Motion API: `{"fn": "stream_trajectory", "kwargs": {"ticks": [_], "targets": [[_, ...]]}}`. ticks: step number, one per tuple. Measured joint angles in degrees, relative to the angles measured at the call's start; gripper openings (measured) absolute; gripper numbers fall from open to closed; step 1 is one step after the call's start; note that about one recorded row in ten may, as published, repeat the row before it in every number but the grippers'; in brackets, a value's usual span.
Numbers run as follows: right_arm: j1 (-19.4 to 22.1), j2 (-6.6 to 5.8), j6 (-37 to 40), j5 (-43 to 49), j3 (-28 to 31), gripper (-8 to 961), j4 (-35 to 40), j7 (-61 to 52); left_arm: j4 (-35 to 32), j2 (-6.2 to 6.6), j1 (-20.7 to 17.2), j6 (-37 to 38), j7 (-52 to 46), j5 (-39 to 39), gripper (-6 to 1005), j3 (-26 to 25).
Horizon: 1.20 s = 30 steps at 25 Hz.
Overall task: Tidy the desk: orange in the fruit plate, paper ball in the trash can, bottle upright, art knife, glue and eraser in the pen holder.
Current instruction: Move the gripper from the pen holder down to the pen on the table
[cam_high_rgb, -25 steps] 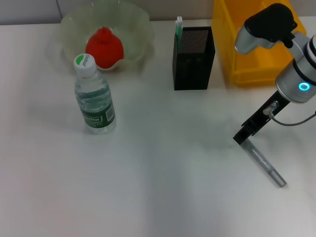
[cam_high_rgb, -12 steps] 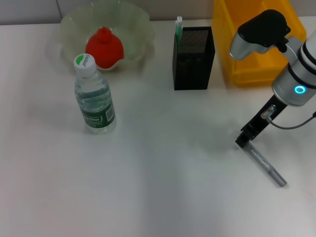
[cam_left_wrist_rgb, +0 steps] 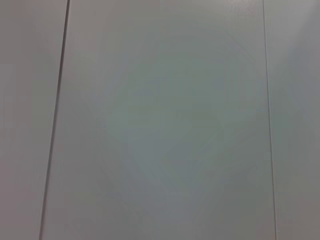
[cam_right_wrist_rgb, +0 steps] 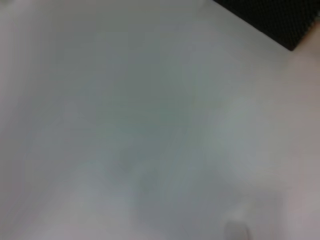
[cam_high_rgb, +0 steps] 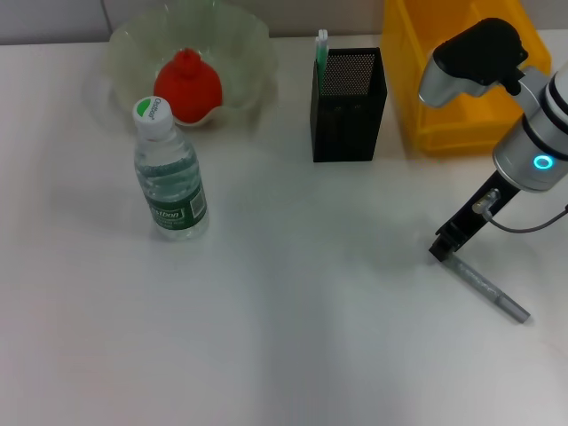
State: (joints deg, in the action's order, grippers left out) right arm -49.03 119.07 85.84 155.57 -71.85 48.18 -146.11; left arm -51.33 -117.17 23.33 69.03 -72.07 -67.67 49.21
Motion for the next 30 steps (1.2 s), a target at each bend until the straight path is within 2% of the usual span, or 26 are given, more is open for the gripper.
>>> {"fn": "stream_trajectory", "kwargs": {"ticks": [5, 7, 8, 9, 11, 12, 13, 14, 15, 16, 18, 22, 23, 24, 25, 27, 28, 30], "targets": [[1.70, -0.06, 2.32, -0.42, 3.34, 137, 4.65, 0.88, -0.03, 0.01, -0.12, 0.08, 0.00, 0.00, 663, -0.26], [3.08, -0.08, 5.39, -1.06, 8.10, 134, 9.79, 2.59, -0.32, 0.01, -0.18, 0.13, 0.00, 0.03, 663, -0.48], [4.17, -0.24, 8.69, -3.34, 13.77, 133, 14.14, 4.89, -0.72, -0.06, -0.31, 0.19, 0.00, 0.07, 663, -0.54], [4.17, -0.24, 8.69, -3.34, 13.77, 111, 14.14, 4.89, -0.72, -0.06, -0.31, 0.19, 0.00, 0.07, 663, -0.54], [5.09, -0.97, 11.40, -8.52, 19.65, 66, 16.31, 8.02, -0.86, -0.12, -0.39, 0.23, 0.00, 0.08, 663, -0.61], [5.64, -1.68, 12.39, -12.26, 22.72, 43, 16.33, 9.81, -0.86, -0.13, -0.40, 0.23, 0.00, 0.08, 663, -0.68], [6.85, -3.51, 13.63, -20.77, 27.72, 21, 14.22, 13.25, -0.88, -0.13, -0.40, 0.24, 0.00, 0.09, 663, -0.93], [6.85, -3.51, 13.63, -20.77, 27.72, 16, 14.22, 13.25, -0.88, -0.13, -0.40, 0.24, 0.00, 0.09, 663, -0.93], [7.82, -5.31, 13.65, -26.27, 29.21, 12, 11.30, 14.83, -0.88, -0.15, -0.40, 0.24, 0.00, 0.09, 663, -1.08], [7.82, -5.31, 13.65, -26.27, 29.21, 7, 11.30, 14.83, -0.92, -0.15, -0.40, 0.24, 0.00, 0.09, 663, -1.23], [8.67, -7.30, 12.92, -28.63, 29.20, -2, 8.19, 15.17, -1.37, -0.16, -0.39, 0.23, 0.00, 0.09, 663, -1.30], [8.66, -7.24, 11.21, -22.91, 29.23, 29, 9.46, 14.11, -1.53, -0.17, -0.18, 0.04, 0.27, 0.09, 663, -1.38], [8.31, -6.60, 10.49, -16.50, 29.10, 37, 11.46, 12.51, -1.54, -0.26, 0.08, -0.10, 0.72, 0.09, 663, -1.42], [8.31, -6.60, 10.49, -16.50, 29.10, 44, 11.46, 12.51, -1.54, -0.26, 0.08, -0.10, 0.72, 0.09, 663, -1.42], [7.49, -6.02, 10.51, -11.99, 28.06, 52, 12.22, 11.54, -1.55, -0.34, 0.21, -0.11, 0.85, 0.09, 663, -1.41], [6.92, -5.71, 10.67, -10.05, 27.07, 67, 12.22, 11.29, -1.53, -0.45, 0.55, -0.16, 1.10, 0.09, 663, -1.41], [6.08, -5.17, 10.53, -7.31, 24.07, 75, 12.01, 11.08, -1.48, -0.50, 0.76, -0.20, 1.26, 0.09, 663, -1.41], [5.66, -4.70, 10.34, -6.00, 22.33, 90, 12.00, 10.98, -1.48, -0.55, 0.87, -0.21, 1.31, 0.09, 663, -1.41]]}}
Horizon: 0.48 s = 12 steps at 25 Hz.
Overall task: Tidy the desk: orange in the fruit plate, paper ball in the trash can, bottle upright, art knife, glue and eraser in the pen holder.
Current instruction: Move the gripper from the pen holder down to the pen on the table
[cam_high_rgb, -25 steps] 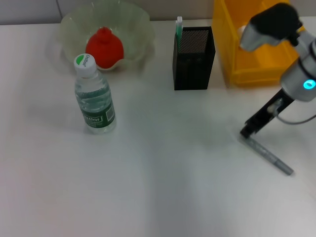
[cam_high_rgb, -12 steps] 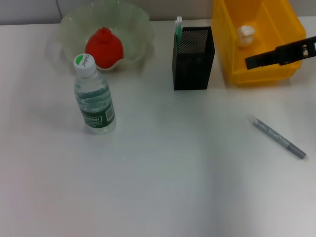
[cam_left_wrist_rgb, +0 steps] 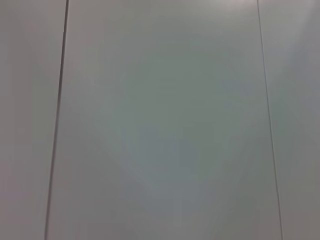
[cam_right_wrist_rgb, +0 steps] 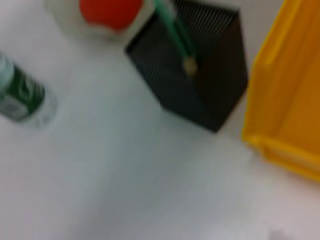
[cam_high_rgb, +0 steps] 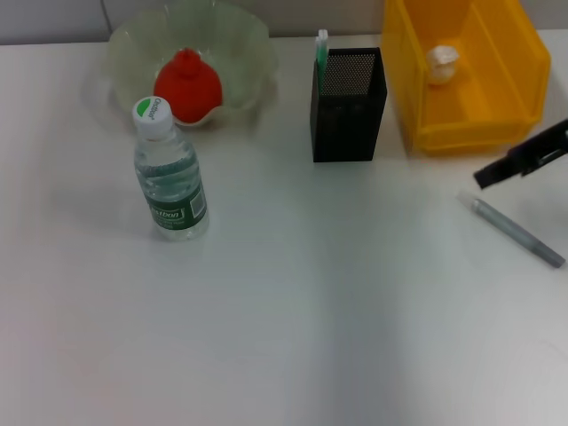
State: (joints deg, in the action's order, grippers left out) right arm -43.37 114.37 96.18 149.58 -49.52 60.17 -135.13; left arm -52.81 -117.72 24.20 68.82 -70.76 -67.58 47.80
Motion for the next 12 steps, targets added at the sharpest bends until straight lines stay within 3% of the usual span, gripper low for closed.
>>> {"fn": "stream_trajectory", "kwargs": {"ticks": [3, 4, 5, 6, 8, 12], "targets": [[-1.34, 2.24, -2.02, 7.14, -4.19, 114, 0.32, -0.42, -0.04, -0.10, 0.12, 0.09, 0.07, -0.01, 663, 0.01], [-1.34, 2.24, -2.02, 7.14, -4.19, 121, 0.32, -0.42, -0.06, -0.13, 0.12, 0.15, 0.07, 0.00, 663, 0.01], [-1.97, 3.43, -3.58, 11.67, -5.81, 129, 0.15, -0.81, -0.06, -0.24, -0.03, 0.21, 0.07, -0.01, 663, 0.01], [-1.97, 3.43, -3.58, 11.67, -5.81, 199, 0.15, -0.81, -0.06, -0.24, -0.03, 0.21, 0.07, -0.01, 663, 0.01], [-2.45, 4.62, -6.12, 16.49, -8.25, 338, -0.12, -1.35, 0.03, -0.36, -0.24, 0.23, 0.06, -0.01, 663, 0.01], [-2.38, 4.75, -7.66, 17.29, -11.05, 496, -0.50, -2.35, 0.21, -0.38, -0.33, 0.21, 0.02, -0.01, 663, -0.02]]}}
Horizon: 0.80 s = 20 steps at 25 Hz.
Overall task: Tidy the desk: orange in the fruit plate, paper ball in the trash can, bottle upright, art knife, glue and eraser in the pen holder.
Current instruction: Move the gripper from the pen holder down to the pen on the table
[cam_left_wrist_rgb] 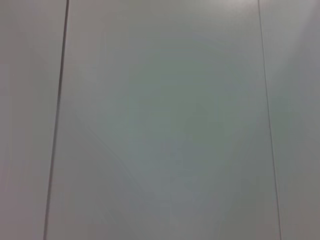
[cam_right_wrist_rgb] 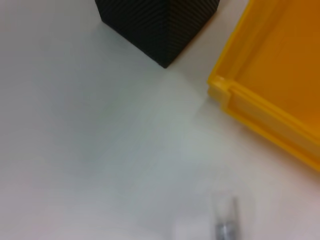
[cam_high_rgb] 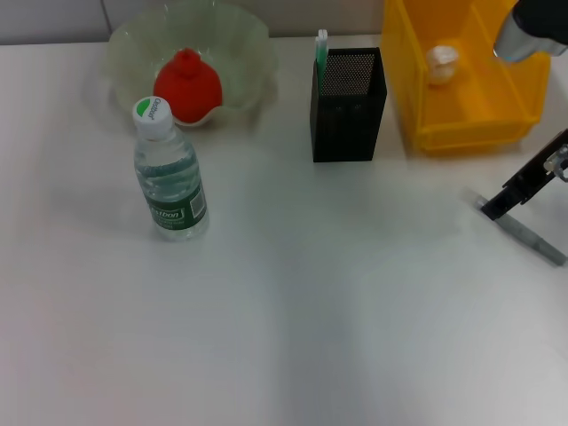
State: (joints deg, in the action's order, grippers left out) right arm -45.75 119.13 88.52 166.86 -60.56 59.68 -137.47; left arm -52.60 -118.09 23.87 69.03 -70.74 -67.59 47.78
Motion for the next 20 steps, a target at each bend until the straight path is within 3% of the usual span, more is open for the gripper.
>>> {"fn": "stream_trajectory", "kwargs": {"ticks": [6, 20], "targets": [[0.03, -0.04, -2.83, 0.21, -0.64, 671, -3.08, -0.31, 0.18, -0.18, -0.05, -0.16, 0.00, 0.00, 663, -0.06], [-0.33, -0.04, -7.26, 0.36, -0.69, 657, -7.45, -0.34, 0.30, -0.17, 0.62, -0.73, 0.12, -0.07, 663, -0.50]]}}
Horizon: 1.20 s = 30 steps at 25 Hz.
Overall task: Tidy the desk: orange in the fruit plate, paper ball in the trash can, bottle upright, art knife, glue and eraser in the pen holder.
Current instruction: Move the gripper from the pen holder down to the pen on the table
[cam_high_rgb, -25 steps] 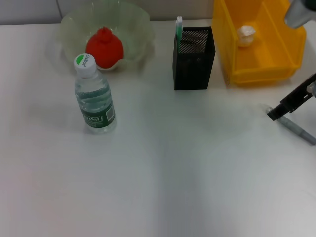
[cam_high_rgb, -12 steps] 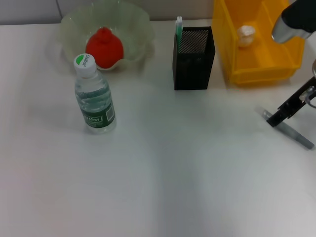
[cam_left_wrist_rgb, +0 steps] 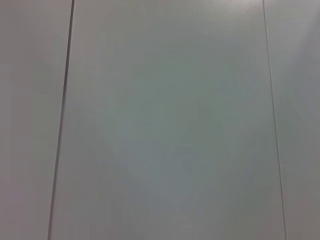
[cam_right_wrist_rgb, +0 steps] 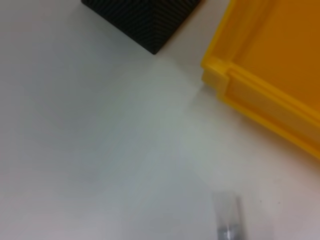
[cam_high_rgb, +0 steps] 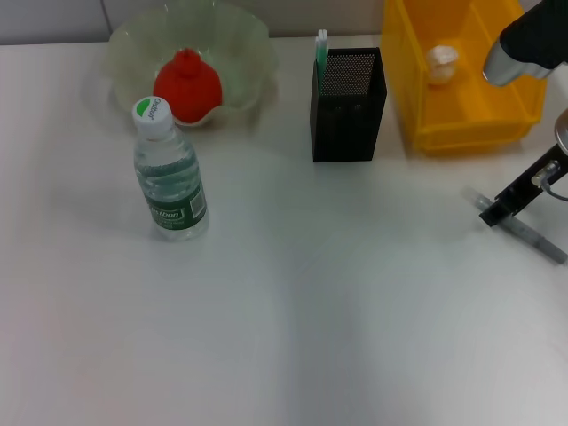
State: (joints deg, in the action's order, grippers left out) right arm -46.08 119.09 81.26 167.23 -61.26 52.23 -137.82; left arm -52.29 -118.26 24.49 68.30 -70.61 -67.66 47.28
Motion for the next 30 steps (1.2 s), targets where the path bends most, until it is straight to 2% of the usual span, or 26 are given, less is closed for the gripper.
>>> {"fn": "stream_trajectory", "kwargs": {"ticks": [3, 9, 11, 30], "targets": [[-0.19, 0.00, -0.06, 0.02, 0.08, 654, -0.05, 0.00, 0.00, 0.02, 0.25, -0.28, 0.03, -0.23, 663, 0.00], [-0.98, -0.13, -0.10, 0.03, 0.51, 433, -1.39, 0.00, 0.00, -0.03, 0.29, -0.40, 0.69, -0.24, 663, 0.01], [-1.28, -0.16, -0.16, 0.03, 0.53, 218, -1.91, 0.00, 0.00, -0.04, 0.30, -0.40, 0.71, -0.21, 663, 0.01], [-1.57, -0.27, -0.88, 0.02, 0.89, 160, -3.68, -0.70, -0.13, 0.06, 0.04, -0.34, 0.75, -0.02, 663, 0.01]]}}
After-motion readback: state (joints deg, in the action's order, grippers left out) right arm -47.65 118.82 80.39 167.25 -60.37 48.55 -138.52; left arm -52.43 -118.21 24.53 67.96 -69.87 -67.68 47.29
